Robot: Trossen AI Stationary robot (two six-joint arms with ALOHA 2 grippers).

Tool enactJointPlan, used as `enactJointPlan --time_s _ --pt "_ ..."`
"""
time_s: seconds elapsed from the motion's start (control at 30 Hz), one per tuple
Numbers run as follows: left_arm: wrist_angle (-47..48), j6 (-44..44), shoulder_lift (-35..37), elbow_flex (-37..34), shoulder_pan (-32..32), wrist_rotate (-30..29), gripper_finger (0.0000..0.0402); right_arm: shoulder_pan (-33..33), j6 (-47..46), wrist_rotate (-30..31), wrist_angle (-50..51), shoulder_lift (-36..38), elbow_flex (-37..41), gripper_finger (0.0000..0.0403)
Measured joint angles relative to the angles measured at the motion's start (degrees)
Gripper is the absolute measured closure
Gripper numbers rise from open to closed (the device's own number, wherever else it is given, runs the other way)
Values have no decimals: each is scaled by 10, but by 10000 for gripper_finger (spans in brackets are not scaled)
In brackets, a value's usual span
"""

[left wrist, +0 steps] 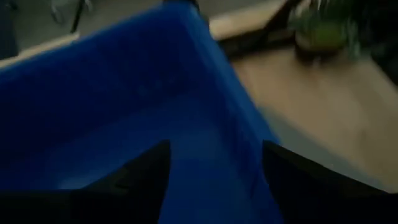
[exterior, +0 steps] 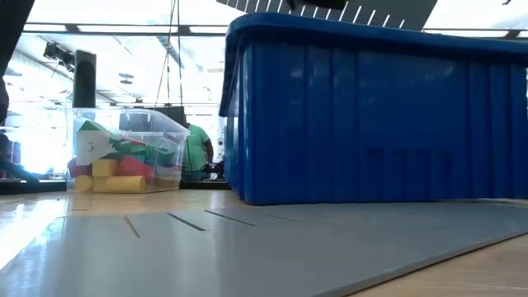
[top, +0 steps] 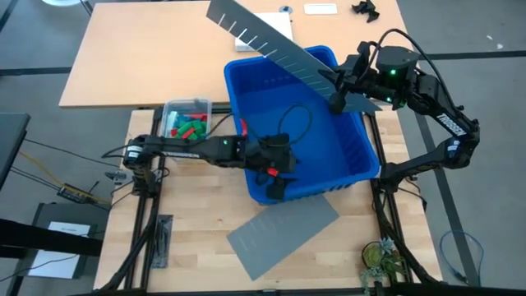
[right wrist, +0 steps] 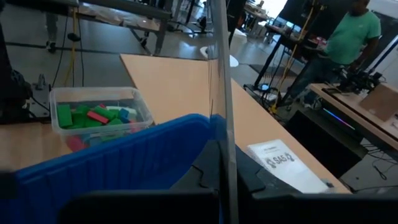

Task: Sort blocks
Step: Assemble the blue bin using bin divider

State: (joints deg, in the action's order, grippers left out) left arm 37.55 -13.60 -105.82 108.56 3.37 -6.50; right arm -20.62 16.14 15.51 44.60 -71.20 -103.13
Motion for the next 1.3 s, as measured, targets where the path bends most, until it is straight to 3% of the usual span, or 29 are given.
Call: enactJointPlan --time_s 0.17,0.4,0.77,1.03,1.3 --pt "228 -13 3 97 -8 -16 143 0 0 -4 10 0 0 401" --pt "402 -12 2 110 -10 -9 161 0 0 -8 39 0 0 401" --pt "481 -59 2 103 3 3 167 0 -8 -8 54 0 0 401" --pt "435 -221 -7 84 13 -10 167 0 -11 -9 55 0 0 401" --pt "367 -273 -7 -1 13 -29 167 0 -11 -23 65 0 0 401"
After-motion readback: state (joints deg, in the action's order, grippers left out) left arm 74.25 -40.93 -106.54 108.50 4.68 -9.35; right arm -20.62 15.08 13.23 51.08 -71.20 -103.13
